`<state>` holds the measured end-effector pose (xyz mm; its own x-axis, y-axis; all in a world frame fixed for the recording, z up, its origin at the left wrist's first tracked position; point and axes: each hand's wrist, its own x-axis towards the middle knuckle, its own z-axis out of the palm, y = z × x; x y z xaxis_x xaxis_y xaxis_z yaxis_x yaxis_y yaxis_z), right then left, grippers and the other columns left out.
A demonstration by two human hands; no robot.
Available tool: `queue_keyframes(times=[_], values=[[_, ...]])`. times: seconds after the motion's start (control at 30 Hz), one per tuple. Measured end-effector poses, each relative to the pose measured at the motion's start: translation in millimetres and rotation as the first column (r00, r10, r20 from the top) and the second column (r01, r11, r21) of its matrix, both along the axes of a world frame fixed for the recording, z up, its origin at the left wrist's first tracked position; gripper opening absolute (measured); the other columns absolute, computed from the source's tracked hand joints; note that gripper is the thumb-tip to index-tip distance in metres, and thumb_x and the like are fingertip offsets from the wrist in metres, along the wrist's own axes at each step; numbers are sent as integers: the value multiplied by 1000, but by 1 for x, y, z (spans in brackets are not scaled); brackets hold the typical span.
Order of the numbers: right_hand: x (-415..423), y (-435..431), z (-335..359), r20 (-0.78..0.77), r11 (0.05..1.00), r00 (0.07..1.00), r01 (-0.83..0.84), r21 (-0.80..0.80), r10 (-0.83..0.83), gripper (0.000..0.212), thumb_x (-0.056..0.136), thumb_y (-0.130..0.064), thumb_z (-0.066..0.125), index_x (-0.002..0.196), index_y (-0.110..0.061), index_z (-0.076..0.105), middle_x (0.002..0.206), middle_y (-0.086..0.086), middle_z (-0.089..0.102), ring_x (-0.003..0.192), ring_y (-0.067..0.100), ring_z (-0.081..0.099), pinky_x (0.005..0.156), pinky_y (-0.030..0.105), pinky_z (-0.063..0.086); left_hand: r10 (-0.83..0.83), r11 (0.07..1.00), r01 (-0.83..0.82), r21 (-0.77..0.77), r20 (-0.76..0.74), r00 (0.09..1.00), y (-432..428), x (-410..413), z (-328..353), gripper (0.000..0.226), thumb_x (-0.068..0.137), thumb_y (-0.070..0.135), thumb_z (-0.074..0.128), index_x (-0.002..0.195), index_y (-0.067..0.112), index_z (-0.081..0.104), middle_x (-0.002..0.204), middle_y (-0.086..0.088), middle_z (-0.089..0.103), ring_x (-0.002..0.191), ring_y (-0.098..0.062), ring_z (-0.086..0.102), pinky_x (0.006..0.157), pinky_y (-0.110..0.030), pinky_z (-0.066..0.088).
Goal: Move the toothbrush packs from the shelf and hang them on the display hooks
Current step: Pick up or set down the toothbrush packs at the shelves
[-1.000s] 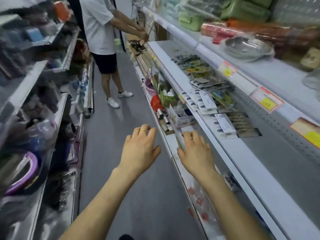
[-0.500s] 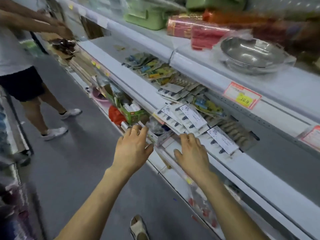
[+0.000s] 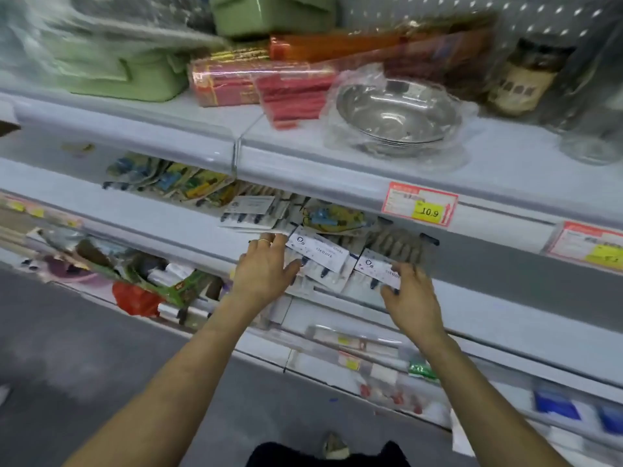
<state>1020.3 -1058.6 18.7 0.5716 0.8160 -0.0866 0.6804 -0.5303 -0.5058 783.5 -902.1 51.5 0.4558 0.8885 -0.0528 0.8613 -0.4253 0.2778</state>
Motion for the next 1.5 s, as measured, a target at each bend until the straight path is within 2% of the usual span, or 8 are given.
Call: queue_keyframes(times=[0.3,0.43,0.7,0.87,1.1,1.3,1.4,1.5], values=[[34,10,-27,-310,918,887,386,91,-343,53,94,-12,70,143,-2,51,147,22,41,136,40,45,116,37,36,64,978,-60,-202,13,998,58,24,-30,75,98,58,60,148,7,41,145,-27,50,135,-45,43,107,-54,44],[37,26,-24,-504,791,735,593,152,-454,52,91,-19,71,139,-8,54,143,17,45,103,30,59,102,38,52,33,974,-27,-224,25,999,73,22,-36,79,92,64,67,142,5,48,139,-24,57,131,-45,47,107,-50,43],[57,30,-61,-826,517,379,847,127,-418,50,72,-15,76,120,-10,62,117,15,73,94,30,71,68,37,58,58,954,-25,-298,99,993,80,21,-31,81,86,55,81,139,3,50,142,-23,51,130,-41,51,105,-46,48],[34,14,-31,-893,581,313,810,73,-323,42,92,-6,74,129,-6,55,106,17,71,75,24,68,51,29,54,115,919,-55,-390,131,985,78,24,-27,82,82,52,86,138,5,48,146,-21,42,127,-37,53,98,-41,51],[23,12,-36,-908,591,327,798,117,-261,91,87,4,80,158,-17,28,119,5,67,116,32,66,91,52,58,254,740,55,-671,354,900,85,15,-37,119,48,60,101,145,15,47,136,-6,66,119,-29,65,101,-44,55],[26,7,-35,-929,597,257,800,50,-266,50,86,2,80,130,7,57,122,22,73,109,41,73,70,43,60,428,600,78,-796,401,810,76,8,-31,69,74,53,92,109,12,48,108,-1,57,97,-22,56,80,-35,45],[32,2,-30,-936,605,237,795,34,-259,45,89,1,77,129,7,57,119,21,75,107,39,73,74,47,63,514,469,179,-865,432,741,90,6,-56,108,62,44,102,144,1,47,134,-12,69,119,-36,68,98,-59,55],[33,-6,-21,-940,613,246,788,53,-235,31,92,4,73,121,3,62,115,18,75,104,34,74,72,41,62,556,394,233,-889,432,710,65,5,-22,69,88,8,82,142,-12,46,121,-27,73,113,-45,71,95,-69,55]])
